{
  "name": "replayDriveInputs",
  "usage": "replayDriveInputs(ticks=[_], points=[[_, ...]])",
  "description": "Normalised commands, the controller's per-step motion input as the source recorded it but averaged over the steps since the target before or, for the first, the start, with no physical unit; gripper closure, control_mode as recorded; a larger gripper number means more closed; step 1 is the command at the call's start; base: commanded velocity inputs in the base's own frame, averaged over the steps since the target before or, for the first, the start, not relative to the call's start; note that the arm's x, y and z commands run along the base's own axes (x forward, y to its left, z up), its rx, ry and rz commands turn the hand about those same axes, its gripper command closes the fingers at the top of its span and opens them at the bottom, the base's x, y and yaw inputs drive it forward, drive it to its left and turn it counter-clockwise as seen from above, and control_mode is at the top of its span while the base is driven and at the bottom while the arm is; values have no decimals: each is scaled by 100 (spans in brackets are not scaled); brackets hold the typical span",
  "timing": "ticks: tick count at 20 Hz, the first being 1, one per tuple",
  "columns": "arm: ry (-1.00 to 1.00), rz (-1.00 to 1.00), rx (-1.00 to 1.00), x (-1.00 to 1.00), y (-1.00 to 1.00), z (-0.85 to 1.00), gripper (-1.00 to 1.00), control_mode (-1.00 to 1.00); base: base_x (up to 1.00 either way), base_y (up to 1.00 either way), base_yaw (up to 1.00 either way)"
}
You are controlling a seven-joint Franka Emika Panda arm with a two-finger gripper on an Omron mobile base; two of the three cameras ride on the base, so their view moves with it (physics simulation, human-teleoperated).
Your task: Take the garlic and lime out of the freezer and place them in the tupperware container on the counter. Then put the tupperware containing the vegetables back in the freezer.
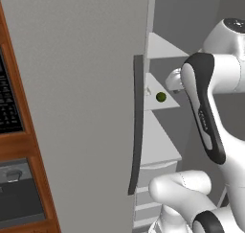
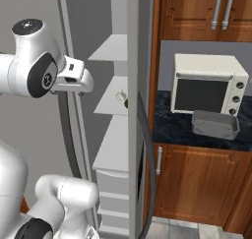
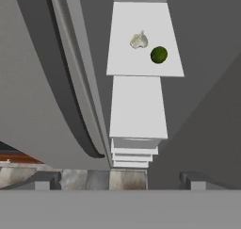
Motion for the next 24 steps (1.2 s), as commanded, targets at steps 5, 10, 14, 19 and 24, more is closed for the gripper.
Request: replayDriveInputs(ticks=[5,10,14,19,24], points=[[0,0,0,0,0,0,-100,100,0,0,0],[0,0,0,0,0,0,-100,100,0,0,0],[0,0,0,0,0,0,-100,100,6,0,0],[2,0,0,9,0,-6,-100,-100,33,0,0],[4,0,0,32,0,-29,-100,-100,0,0,0]])
